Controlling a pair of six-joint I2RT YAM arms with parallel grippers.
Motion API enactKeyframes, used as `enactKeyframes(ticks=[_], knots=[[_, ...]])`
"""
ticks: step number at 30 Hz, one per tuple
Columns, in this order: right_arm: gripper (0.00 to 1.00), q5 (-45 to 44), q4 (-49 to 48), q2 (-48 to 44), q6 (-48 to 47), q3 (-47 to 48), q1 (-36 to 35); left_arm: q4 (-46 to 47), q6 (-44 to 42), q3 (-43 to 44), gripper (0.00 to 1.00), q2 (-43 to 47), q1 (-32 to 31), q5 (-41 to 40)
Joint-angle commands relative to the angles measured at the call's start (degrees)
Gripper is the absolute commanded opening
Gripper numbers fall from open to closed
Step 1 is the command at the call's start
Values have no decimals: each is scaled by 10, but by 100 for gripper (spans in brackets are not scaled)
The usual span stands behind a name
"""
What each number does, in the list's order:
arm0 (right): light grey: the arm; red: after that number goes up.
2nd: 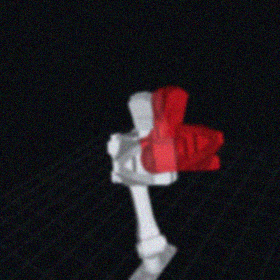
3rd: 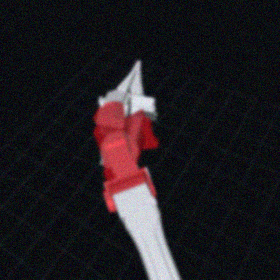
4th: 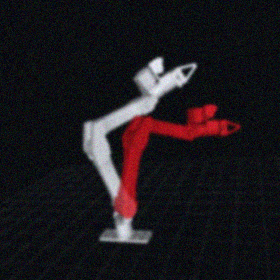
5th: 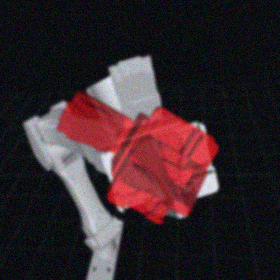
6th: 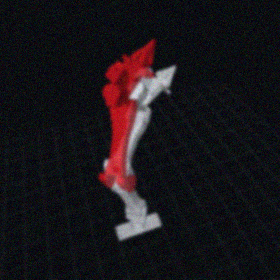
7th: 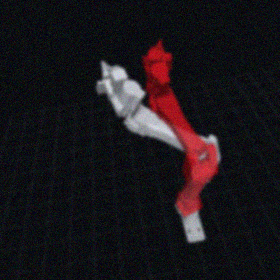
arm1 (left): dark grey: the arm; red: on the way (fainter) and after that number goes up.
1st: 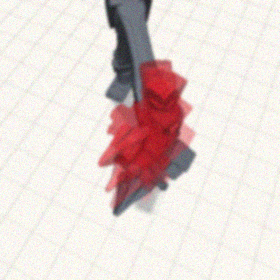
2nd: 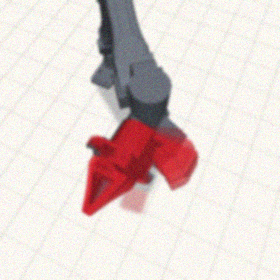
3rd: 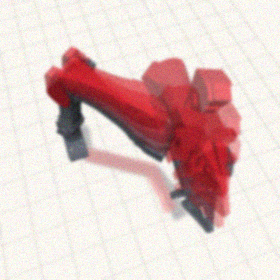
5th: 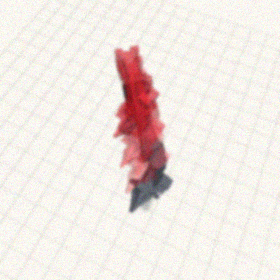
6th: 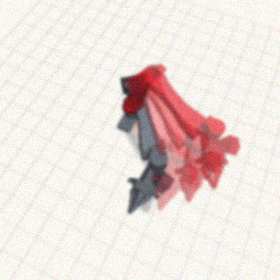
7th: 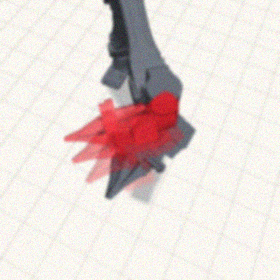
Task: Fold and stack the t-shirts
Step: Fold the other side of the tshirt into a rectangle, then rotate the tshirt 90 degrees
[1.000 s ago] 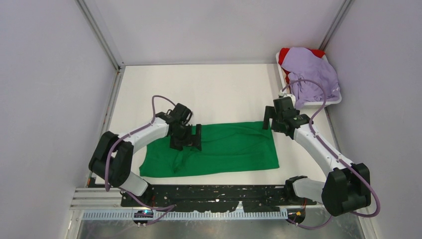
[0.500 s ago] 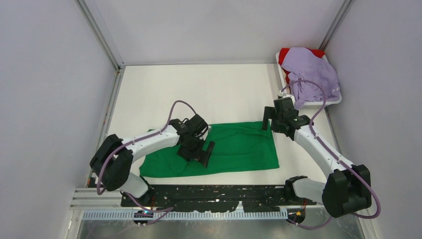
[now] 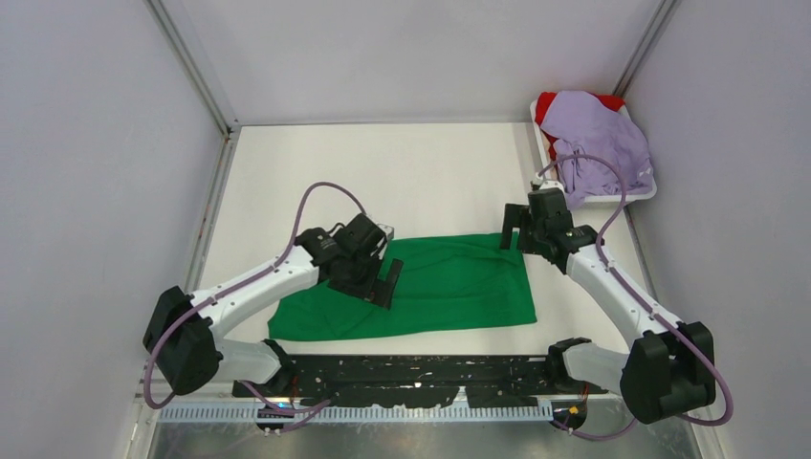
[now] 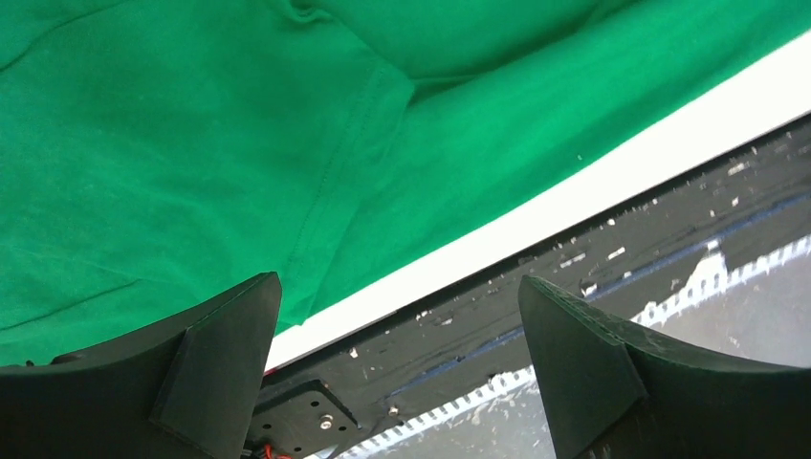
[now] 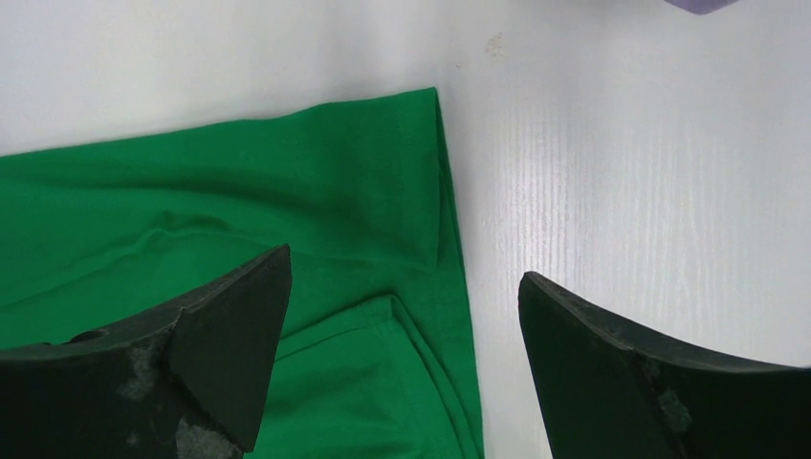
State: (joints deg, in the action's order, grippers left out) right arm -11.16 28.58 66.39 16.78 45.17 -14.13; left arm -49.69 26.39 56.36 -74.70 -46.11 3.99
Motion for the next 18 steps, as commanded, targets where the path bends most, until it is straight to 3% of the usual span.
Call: enactKeyframes(ticks=[1, 3, 6, 9, 15, 18], knots=[[95, 65, -54, -21, -3, -10, 2, 31, 57, -29, 100, 2, 50, -18], [95, 131, -93, -13, 8, -23, -1, 91, 87, -75, 100, 15, 118, 45], [95, 192, -147, 17, 21, -23, -17, 253, 156, -169, 100, 19, 245, 183], [95, 185, -158, 73, 20, 6, -48, 402, 224, -211, 100, -38, 294, 241], [95, 188, -190, 175, 18, 44, -72, 386, 239, -106, 100, -222, 316, 256], [95, 178, -185, 223, 6, 55, -73, 344, 237, 17, 100, -294, 330, 232]])
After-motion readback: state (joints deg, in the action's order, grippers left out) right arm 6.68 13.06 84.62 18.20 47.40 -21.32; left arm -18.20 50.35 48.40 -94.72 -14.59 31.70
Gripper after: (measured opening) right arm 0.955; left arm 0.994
